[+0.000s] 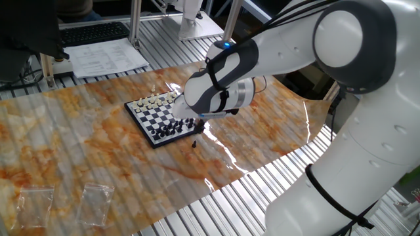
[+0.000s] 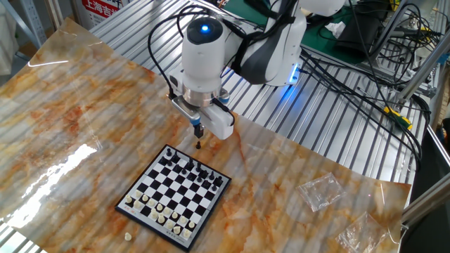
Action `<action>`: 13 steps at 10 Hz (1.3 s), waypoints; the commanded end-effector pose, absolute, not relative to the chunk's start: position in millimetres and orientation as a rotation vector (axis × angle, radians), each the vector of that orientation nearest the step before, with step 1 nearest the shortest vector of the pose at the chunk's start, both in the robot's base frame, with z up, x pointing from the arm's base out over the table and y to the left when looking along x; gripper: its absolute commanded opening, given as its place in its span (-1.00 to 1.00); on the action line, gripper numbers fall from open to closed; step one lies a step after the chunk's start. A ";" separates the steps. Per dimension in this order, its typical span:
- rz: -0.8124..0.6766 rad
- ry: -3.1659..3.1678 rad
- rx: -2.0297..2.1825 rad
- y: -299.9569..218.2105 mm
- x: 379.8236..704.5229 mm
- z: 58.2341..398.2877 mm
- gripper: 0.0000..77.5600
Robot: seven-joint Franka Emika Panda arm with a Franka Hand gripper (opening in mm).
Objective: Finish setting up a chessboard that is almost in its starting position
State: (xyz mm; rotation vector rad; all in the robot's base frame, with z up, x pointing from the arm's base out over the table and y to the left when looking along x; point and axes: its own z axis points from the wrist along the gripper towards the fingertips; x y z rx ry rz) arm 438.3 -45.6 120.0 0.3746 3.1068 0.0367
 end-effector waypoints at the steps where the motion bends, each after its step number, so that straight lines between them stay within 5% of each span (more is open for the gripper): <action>1: 0.040 3.097 0.360 -46.9 436.3 107.5 -1.00; 13: 0.068 3.078 0.344 -47.2 429.0 86.9 -1.00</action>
